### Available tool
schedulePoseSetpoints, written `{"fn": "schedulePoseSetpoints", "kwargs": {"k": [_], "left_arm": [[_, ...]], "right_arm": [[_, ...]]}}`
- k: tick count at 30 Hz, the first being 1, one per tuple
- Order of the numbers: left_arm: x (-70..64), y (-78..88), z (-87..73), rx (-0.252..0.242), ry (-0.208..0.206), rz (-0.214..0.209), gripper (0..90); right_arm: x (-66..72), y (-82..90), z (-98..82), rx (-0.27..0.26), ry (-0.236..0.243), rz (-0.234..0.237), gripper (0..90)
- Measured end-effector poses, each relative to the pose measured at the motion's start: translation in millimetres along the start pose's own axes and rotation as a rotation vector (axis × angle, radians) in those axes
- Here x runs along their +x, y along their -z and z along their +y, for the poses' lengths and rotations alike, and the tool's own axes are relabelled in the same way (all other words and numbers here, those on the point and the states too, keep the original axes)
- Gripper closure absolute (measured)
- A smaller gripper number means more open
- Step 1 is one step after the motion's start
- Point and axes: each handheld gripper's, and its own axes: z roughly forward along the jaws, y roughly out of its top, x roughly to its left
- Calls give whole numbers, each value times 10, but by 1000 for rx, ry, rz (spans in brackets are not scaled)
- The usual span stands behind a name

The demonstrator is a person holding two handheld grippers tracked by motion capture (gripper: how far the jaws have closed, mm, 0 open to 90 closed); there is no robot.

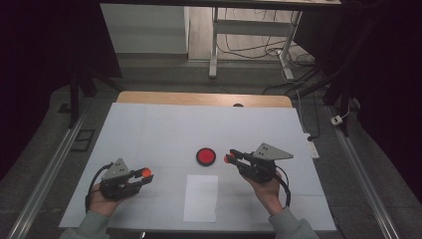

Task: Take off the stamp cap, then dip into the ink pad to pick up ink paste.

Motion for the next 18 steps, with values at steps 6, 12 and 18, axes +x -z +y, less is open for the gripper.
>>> {"fn": "schedulePoseSetpoints", "kwargs": {"k": [6, 12, 18], "left_arm": [[0, 1, -2, 1, 2, 2, 648], [10, -6, -6, 3, 5, 4, 648], [9, -6, -4, 4, 3, 1, 648]], "right_arm": [[8, -2, 6, -3, 5, 1, 725], [18, -1, 24, -16, 10, 3, 726], [21, -1, 35, -18, 14, 3, 725]]}}
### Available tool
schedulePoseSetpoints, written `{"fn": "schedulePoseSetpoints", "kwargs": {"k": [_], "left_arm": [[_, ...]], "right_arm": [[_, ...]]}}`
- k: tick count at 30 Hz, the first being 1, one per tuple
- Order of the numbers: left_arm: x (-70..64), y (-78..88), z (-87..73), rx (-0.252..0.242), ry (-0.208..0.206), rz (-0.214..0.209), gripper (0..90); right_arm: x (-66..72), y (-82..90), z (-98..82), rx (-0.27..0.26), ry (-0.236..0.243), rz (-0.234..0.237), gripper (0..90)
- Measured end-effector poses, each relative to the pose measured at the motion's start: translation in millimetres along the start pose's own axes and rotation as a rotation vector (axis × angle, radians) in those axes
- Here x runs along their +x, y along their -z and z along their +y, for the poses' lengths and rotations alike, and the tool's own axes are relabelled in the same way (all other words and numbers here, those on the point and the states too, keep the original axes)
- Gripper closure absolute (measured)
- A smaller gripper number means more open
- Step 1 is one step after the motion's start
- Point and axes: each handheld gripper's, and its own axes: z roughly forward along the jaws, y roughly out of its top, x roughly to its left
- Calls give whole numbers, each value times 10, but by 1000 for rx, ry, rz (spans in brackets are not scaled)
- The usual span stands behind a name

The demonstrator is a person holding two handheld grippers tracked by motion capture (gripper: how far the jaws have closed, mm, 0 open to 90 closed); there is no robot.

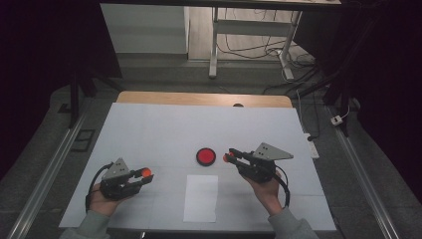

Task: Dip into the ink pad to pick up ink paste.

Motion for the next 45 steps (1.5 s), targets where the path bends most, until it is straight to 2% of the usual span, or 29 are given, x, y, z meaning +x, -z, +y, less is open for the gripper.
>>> {"fn": "schedulePoseSetpoints", "kwargs": {"k": [11, 19, 31, 38, 45], "left_arm": [[2, -1, 0, 3, -3, 3, 648], [-4, -16, 2, 11, -5, 2, 648], [0, -21, 4, 13, -3, -1, 648], [8, -23, 3, 15, -3, -5, 648], [9, -29, 3, 16, -4, -5, 648]], "right_arm": [[6, -58, 18, 3, 2, 3, 725], [-32, -188, 37, 17, 0, 1, 725], [-53, -288, 69, 26, -10, 5, 725], [-113, -390, 69, 57, -21, -10, 726], [-135, -521, 84, 70, -16, 0, 725]]}}
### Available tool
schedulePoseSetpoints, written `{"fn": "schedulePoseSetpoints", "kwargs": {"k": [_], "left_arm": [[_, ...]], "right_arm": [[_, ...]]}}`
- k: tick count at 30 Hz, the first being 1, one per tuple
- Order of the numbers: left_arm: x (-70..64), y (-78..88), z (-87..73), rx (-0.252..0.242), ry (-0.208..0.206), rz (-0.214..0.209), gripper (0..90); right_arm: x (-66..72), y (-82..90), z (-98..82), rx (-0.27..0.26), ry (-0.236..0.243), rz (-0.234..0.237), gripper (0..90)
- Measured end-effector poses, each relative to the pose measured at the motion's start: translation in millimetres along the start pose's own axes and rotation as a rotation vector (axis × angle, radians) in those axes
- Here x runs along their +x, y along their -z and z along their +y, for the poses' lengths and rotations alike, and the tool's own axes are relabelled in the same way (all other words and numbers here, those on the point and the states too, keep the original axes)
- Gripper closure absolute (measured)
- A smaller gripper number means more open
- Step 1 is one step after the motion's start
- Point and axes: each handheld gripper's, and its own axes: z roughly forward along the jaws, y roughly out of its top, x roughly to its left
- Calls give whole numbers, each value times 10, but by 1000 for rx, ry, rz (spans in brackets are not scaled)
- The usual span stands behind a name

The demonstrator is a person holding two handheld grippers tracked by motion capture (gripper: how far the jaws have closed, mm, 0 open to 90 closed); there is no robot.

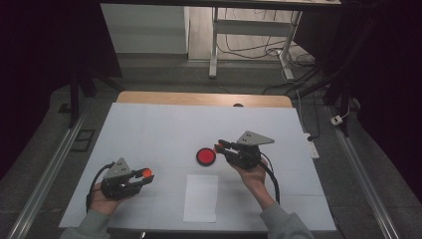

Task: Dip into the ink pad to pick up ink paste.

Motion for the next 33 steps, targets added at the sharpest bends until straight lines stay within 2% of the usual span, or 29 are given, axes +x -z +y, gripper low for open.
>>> {"fn": "schedulePoseSetpoints", "kwargs": {"k": [21, 33], "left_arm": [[1, 0, 11, -1, 0, -16, 648], [-7, -6, 15, -2, 2, -15, 648]], "right_arm": [[-54, -269, 0, 26, 15, -11, 725], [-63, -445, -66, 88, 21, -11, 725]]}}
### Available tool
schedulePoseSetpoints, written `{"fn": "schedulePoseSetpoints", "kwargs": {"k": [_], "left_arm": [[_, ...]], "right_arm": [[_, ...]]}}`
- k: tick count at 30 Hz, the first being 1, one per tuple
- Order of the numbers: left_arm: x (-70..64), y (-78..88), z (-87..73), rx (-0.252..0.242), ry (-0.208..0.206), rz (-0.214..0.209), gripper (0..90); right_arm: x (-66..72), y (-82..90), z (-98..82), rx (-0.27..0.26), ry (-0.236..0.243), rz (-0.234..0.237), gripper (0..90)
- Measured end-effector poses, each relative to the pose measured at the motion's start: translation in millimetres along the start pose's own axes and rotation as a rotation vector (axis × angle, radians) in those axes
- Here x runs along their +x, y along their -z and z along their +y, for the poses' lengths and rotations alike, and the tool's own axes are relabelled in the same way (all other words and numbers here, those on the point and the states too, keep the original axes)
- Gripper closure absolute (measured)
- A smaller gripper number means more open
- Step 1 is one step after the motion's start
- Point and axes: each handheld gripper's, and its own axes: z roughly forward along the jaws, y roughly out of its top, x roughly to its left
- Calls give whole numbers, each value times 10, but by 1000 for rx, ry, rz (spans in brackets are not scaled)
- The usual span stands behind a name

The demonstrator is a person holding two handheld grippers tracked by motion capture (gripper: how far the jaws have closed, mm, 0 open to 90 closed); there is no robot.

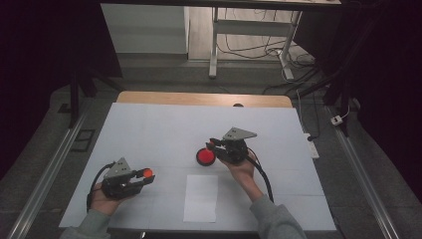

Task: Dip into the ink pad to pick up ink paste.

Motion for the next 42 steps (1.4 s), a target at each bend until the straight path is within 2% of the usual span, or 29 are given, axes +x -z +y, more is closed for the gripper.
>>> {"fn": "schedulePoseSetpoints", "kwargs": {"k": [19, 42], "left_arm": [[-1, -17, -2, 7, 1, -2, 648], [-5, -16, -2, 11, -4, -5, 647]], "right_arm": [[4, -210, -100, 76, 14, 0, 725], [-10, -355, -191, 127, 31, -13, 725]]}}
